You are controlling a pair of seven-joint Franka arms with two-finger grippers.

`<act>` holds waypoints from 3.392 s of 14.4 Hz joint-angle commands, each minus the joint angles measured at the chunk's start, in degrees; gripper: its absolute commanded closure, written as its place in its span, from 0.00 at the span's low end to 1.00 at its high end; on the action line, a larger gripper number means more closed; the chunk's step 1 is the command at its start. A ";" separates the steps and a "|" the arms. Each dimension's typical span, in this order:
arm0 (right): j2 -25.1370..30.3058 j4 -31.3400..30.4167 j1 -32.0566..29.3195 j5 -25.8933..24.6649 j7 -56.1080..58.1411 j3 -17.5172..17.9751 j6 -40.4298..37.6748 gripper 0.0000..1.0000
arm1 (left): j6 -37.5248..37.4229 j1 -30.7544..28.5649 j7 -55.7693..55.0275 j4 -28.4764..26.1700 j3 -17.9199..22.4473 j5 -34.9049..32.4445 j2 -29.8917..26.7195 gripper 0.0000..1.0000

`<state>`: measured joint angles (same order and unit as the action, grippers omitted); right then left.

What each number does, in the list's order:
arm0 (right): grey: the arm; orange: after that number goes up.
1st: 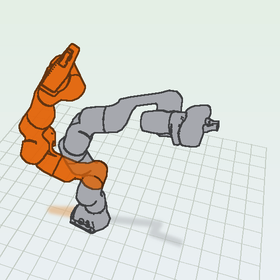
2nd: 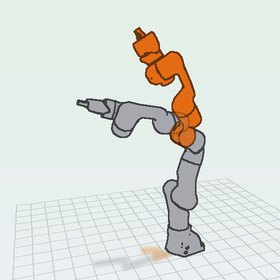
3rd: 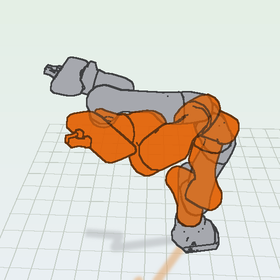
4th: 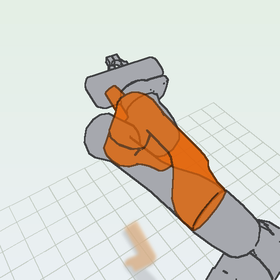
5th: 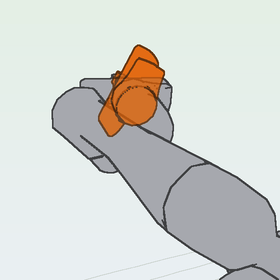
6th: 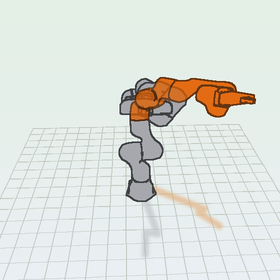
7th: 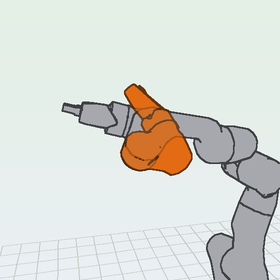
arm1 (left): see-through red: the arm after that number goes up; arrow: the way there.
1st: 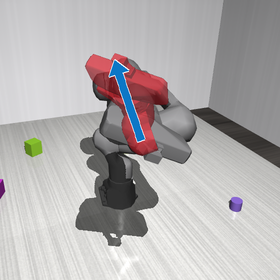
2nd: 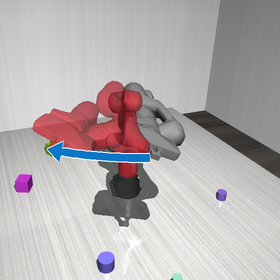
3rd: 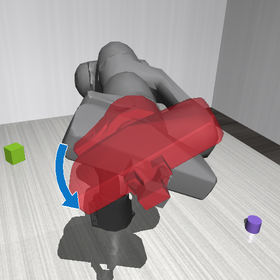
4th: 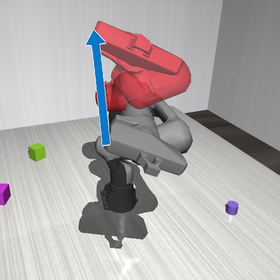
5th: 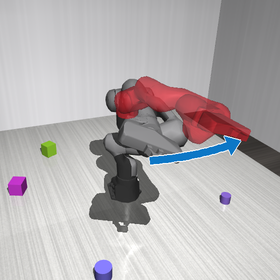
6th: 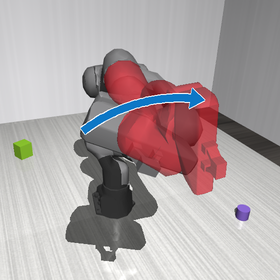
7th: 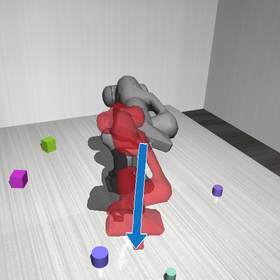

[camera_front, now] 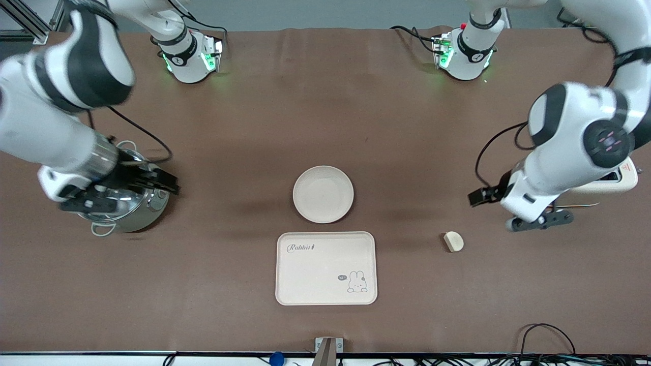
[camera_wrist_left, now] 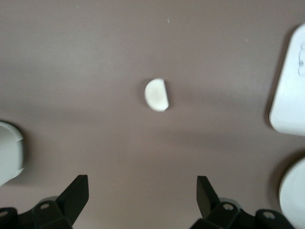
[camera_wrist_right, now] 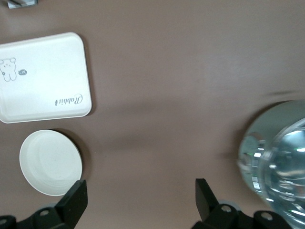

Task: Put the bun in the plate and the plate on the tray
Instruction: 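Grasp the white bun with the left gripper while the right gripper reaches the plate, then carry the bun over the plate while the right gripper grips the plate rim, then open the left gripper to drop the bun onto the plate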

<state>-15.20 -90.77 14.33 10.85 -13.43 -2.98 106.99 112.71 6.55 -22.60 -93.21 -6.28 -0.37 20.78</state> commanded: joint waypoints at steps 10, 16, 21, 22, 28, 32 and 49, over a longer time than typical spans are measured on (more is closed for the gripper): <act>-11.68 -13.46 20.02 5.67 -13.38 -0.71 26.42 0.00 | 26.15 -0.13 -6.93 -2.94 0.04 -0.85 18.23 0.06; -18.18 -12.85 24.42 5.50 -17.68 -0.80 32.38 0.00 | 28.97 -0.75 -7.63 -1.46 0.13 -5.69 22.02 0.63; -21.53 -11.44 25.57 5.50 -20.67 -0.80 34.78 0.04 | 26.61 0.30 -18.06 -1.63 -3.99 -5.78 19.22 0.83; -21.62 -11.09 25.57 5.50 -20.85 -0.80 34.69 0.10 | 25.12 0.30 -21.05 -1.36 -6.18 -5.78 18.34 0.84; -22.59 -10.30 25.39 5.76 -21.03 -0.80 34.86 0.52 | 23.52 2.66 -40.82 -1.19 -16.39 -6.13 16.84 0.83; -22.94 -10.30 25.39 5.67 -20.94 -0.80 34.95 0.65 | 23.61 10.75 -54.19 3.37 -17.19 -5.87 19.20 0.83; -22.24 -8.46 23.90 5.67 -20.59 -0.98 34.16 1.00 | 15.04 12.53 -56.60 13.99 -16.66 -6.74 22.11 0.00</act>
<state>-37.64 -100.32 39.08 15.94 -33.56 -3.77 141.92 135.10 21.94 -80.69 -83.25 -22.79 -5.74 45.03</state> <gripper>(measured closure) 0.943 0.097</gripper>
